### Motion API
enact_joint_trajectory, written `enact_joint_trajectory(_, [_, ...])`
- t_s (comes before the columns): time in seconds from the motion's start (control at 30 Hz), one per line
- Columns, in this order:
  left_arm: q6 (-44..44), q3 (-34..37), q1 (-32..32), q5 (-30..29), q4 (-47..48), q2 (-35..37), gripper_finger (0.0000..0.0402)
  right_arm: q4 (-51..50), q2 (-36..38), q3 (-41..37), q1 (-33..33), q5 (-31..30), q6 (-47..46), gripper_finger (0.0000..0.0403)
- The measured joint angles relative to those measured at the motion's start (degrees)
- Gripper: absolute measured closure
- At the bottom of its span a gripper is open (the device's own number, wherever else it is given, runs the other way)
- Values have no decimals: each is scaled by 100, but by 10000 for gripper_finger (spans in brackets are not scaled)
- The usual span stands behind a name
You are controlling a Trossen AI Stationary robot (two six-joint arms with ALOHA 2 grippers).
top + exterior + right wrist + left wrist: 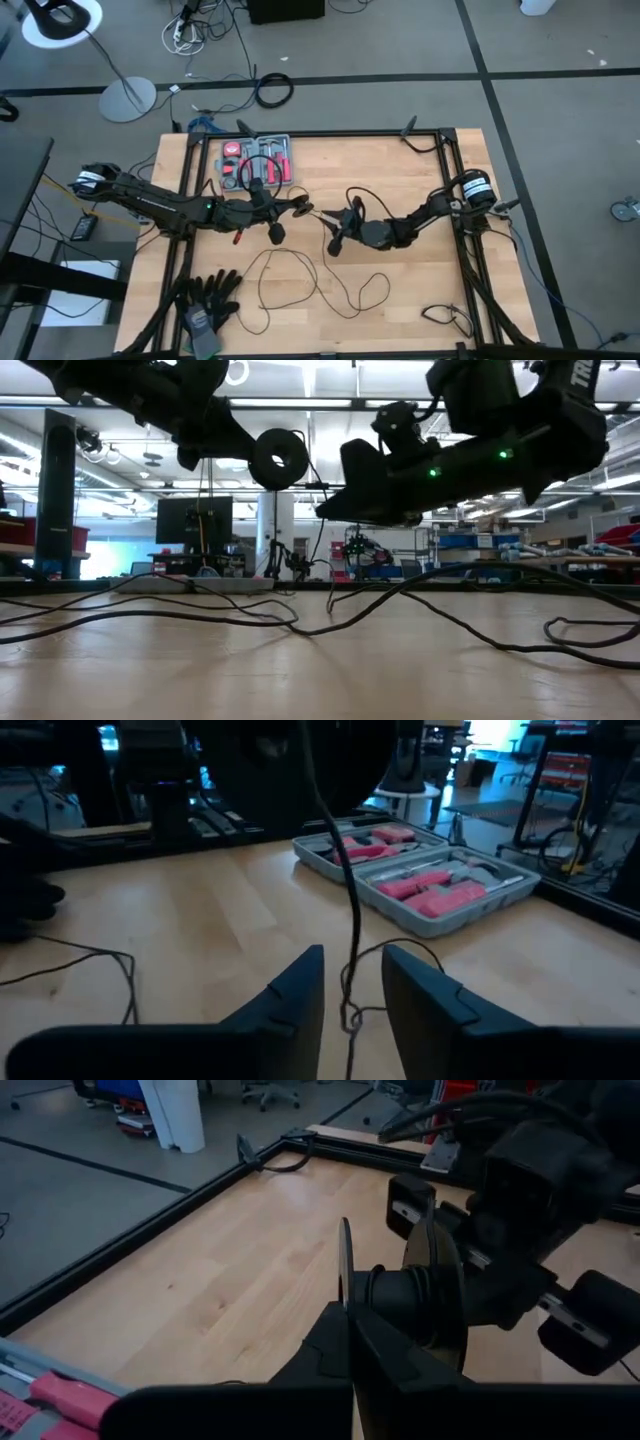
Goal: Coil cords
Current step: Coil the black wire onto the spool
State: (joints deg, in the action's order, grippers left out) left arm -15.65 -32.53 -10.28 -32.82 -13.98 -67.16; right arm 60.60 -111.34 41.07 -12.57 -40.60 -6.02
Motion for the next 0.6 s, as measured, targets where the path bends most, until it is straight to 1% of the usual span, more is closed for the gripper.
enact_joint_trajectory(0.17, [26, 0, 0, 0, 2, 0, 402, -68, -10, 14, 73, 30, -196, 272])
enact_joint_trajectory(0.27, [34, 0, 0, 0, 0, 0, 402, -68, -10, 14, 79, 94, -161, 273])
enact_joint_trajectory(0.33, [34, 0, 0, 0, 1, 0, 402, -81, -10, 14, 80, 158, -234, 291])
enact_joint_trajectory(0.37, [36, 0, 1, 0, -8, 0, 402, -97, -10, 14, 80, 200, -293, 308])
enact_joint_trajectory(0.47, [39, 0, 4, 0, -97, 0, 402, -116, -10, 14, 80, 285, -377, 378])
enact_joint_trajectory(0.5, [41, 0, 4, 0, -159, 0, 402, -116, -10, 14, 80, 265, -348, 390])
enact_joint_trajectory(0.6, [11, 0, 4, 4, -225, 0, 402, -113, -9, 14, 84, -136, -421, 397])
